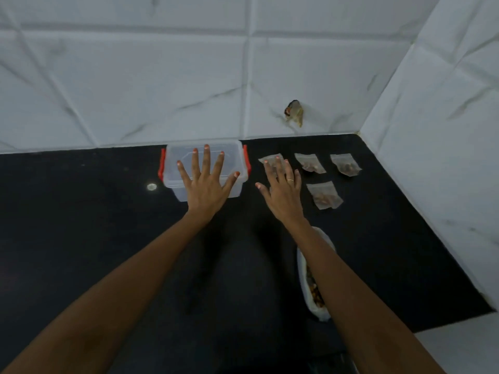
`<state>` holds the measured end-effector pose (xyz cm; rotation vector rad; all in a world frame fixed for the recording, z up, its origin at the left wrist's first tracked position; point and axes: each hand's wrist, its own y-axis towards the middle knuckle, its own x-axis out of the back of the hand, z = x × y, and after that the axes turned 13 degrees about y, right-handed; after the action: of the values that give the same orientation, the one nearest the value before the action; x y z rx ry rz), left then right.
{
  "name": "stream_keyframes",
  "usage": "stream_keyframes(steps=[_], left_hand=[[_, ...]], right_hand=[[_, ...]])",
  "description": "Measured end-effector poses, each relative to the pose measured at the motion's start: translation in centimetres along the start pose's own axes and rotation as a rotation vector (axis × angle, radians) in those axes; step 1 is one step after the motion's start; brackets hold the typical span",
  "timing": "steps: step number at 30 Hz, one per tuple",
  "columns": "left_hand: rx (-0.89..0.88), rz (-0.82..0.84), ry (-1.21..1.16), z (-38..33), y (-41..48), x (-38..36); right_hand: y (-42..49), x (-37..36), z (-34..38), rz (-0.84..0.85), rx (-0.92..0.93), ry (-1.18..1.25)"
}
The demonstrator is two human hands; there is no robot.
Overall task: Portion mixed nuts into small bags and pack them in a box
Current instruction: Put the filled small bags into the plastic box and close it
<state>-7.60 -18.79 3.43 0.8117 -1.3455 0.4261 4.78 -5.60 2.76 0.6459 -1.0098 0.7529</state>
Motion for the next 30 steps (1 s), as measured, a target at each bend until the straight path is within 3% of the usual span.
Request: stream_keyframes(steps=[5,9,15,19,30], left_hand=[[0.129,0.096,0.014,5.8,0.7,-0.3],[0.211,0.173,-0.144,9.0,1.7,-0.7],[0.264,0.29,-0.53,11.2,2.8,-2.2],[0.23,0.276,-0.617,10.9,2.9,-2.5],[0.271,0.172,-0.766,10.5,1.0,0.0]], right_hand=[[2.0,-1.8,4.2,0.007,-0.017,0.068],[4.2,-2.9,5.7,-0.016,-0.088,0.18],[6.5,-4.6,6.2,-0.066,-0.238,0.68],[6.8,-5.0,6.8,-0.112,-0.298,0.827],[4.2,-2.7,7.8,-0.17,-0.315,0.903]])
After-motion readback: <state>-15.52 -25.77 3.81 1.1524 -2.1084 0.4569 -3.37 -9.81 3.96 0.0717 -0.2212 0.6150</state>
